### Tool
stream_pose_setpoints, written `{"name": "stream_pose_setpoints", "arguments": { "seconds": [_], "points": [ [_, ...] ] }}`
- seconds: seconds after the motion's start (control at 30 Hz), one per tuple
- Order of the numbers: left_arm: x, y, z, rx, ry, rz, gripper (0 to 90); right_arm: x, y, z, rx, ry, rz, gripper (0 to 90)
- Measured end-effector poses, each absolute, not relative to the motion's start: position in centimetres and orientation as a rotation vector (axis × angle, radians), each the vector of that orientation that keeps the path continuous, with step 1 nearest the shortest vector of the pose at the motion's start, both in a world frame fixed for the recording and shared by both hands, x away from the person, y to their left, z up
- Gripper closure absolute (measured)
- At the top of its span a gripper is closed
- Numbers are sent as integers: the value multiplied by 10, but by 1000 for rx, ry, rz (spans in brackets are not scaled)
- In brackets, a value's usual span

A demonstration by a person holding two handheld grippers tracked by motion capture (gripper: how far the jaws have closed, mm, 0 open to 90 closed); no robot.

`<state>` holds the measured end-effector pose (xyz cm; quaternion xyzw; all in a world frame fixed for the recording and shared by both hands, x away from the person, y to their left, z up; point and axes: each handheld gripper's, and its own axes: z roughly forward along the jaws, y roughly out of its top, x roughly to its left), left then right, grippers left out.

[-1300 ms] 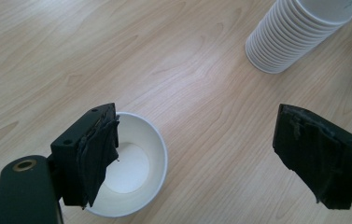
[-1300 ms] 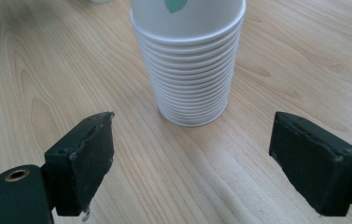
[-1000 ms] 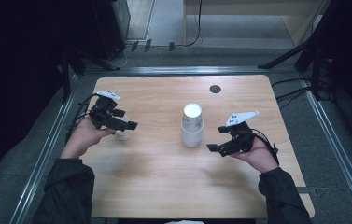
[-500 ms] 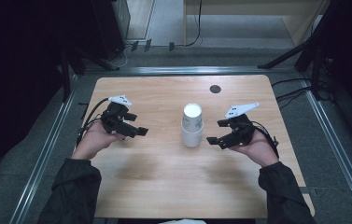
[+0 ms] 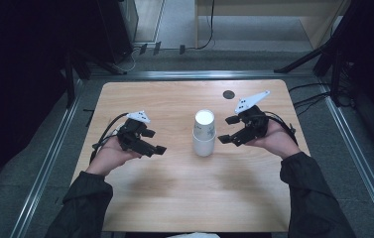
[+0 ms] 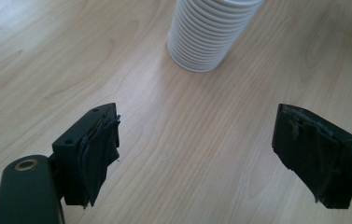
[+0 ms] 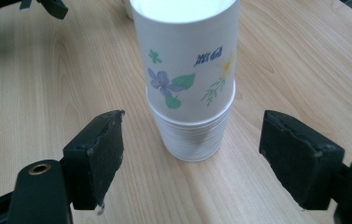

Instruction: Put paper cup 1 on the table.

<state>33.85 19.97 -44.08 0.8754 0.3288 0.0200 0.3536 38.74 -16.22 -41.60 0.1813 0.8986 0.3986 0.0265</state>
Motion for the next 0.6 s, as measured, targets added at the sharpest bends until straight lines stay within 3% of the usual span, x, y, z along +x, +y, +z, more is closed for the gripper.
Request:
{"name": "stream_pose_setpoints", "arguments": {
  "seconds": [0.6],
  "points": [
    [328,194,-454,2276,807,48,150,411,-128,-381,390,2868,1048,212]
  ]
}}
